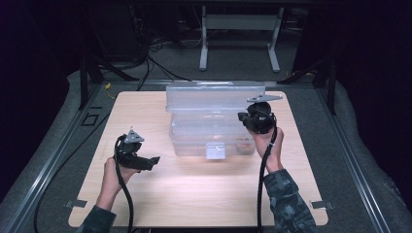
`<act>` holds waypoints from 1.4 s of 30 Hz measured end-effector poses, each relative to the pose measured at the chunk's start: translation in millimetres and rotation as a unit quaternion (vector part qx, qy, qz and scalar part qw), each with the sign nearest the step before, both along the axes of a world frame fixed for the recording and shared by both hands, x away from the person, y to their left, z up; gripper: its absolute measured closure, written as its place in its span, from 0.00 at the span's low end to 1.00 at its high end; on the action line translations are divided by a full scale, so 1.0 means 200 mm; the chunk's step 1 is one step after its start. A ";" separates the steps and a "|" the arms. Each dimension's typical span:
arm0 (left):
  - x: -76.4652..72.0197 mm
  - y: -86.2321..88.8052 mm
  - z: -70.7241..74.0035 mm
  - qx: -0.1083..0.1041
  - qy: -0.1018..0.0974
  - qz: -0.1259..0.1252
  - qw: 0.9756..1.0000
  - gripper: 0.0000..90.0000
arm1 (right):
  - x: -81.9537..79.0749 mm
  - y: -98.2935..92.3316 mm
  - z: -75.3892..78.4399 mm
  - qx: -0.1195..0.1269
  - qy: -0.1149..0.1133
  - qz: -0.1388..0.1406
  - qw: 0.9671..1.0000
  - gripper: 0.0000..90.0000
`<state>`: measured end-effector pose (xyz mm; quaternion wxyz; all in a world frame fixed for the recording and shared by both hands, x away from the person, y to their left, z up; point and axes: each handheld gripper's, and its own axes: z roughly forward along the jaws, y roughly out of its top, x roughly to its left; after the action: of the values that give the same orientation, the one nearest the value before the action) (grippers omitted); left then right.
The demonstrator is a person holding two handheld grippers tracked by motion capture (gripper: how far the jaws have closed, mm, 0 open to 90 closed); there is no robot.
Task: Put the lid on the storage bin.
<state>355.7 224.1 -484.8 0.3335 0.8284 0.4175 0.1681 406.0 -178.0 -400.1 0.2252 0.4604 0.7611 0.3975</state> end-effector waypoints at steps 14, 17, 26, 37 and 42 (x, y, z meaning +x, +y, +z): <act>0.01 -0.04 -0.05 0.002 0.008 -0.006 1.000 0.02 | -0.11 -0.02 -0.07 0.010 0.012 -0.004 1.000 0.98; 0.00 -0.04 -0.05 0.003 0.007 -0.007 1.000 0.02 | -0.12 -0.02 -0.11 0.012 0.020 -0.005 1.000 0.98; 0.01 -0.04 -0.06 0.001 0.010 -0.004 1.000 0.01 | -0.15 -0.02 -0.17 0.007 0.031 -0.004 0.999 0.98; 0.02 -0.05 -0.09 0.002 0.018 -0.005 1.000 0.00 | -0.16 -0.01 -0.26 0.003 0.051 -0.002 0.999 0.98; 0.01 -0.04 -0.08 0.005 0.020 -0.005 1.000 0.00 | -0.17 -0.02 -0.29 -0.005 0.059 0.000 0.998 0.98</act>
<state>358.4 215.7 -501.5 0.3218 0.8352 0.4194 0.1519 372.2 -182.7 -457.7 0.1820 0.4817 0.7754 0.3655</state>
